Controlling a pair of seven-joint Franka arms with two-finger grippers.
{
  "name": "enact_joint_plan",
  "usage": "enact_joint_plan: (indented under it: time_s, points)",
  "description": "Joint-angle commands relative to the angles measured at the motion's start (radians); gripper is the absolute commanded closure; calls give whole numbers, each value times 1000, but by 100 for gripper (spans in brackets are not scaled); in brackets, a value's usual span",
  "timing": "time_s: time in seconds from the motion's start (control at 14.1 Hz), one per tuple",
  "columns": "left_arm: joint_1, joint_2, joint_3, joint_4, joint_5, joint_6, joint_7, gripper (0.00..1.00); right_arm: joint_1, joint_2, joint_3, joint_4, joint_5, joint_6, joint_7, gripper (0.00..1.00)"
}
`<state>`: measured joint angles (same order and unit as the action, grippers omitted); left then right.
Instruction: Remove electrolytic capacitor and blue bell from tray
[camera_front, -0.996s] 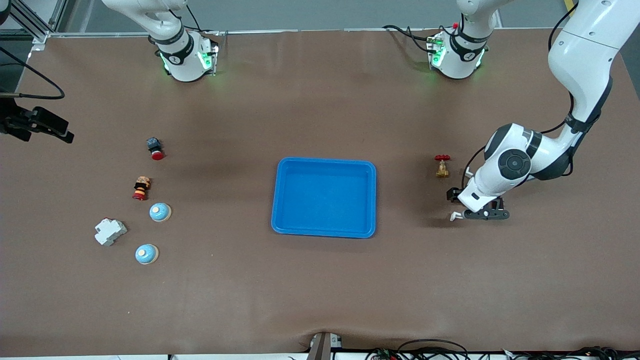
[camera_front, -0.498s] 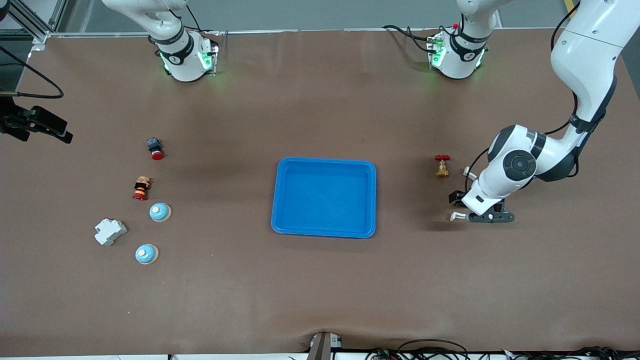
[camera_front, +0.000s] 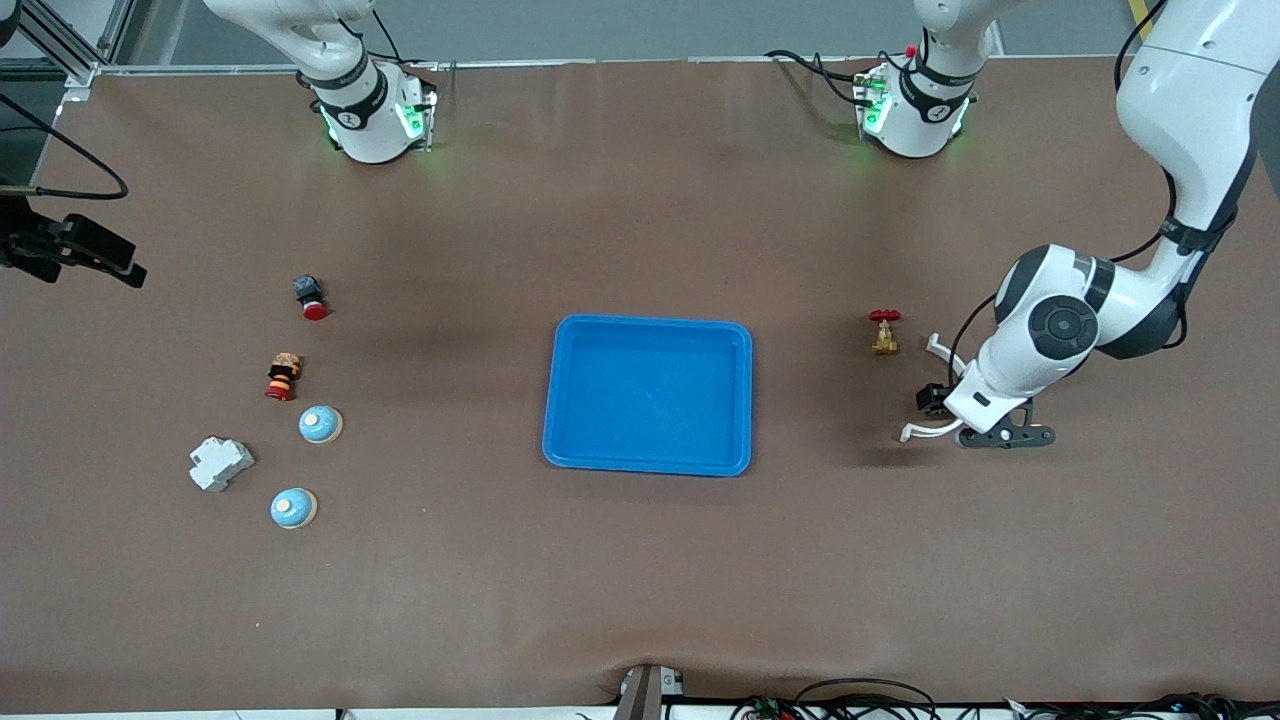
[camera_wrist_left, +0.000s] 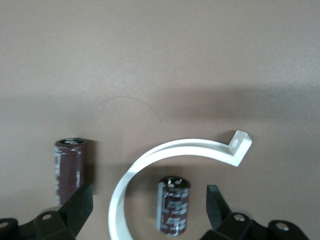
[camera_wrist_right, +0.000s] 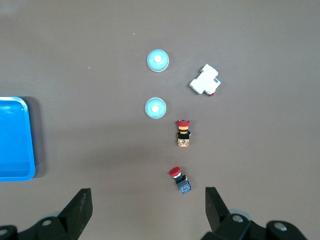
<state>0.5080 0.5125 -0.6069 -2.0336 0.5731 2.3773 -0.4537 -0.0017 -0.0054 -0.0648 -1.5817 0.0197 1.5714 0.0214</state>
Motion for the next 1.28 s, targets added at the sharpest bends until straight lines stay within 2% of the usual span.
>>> enact_joint_plan:
  time_s: [0.0,0.21,0.57,1.0,1.21]
  points:
    - [119,-29,-95,25,-59,-87,114,0,-7,1,2,-1,-4,-2,11,0]
    - [217,-28,-184,116,-108,-235,213,0,-7,7,2,-1,-3,6,8,0]
    - [222,-25,-191,375,-242,-547,360,0,-7,7,2,3,-3,-1,3,0]
    - [222,-46,-203,581,-289,-737,372,0,-7,1,2,8,-1,6,3,0]
    - [222,-83,-203,613,-289,-751,371,0,-7,1,0,8,-1,4,3,0]
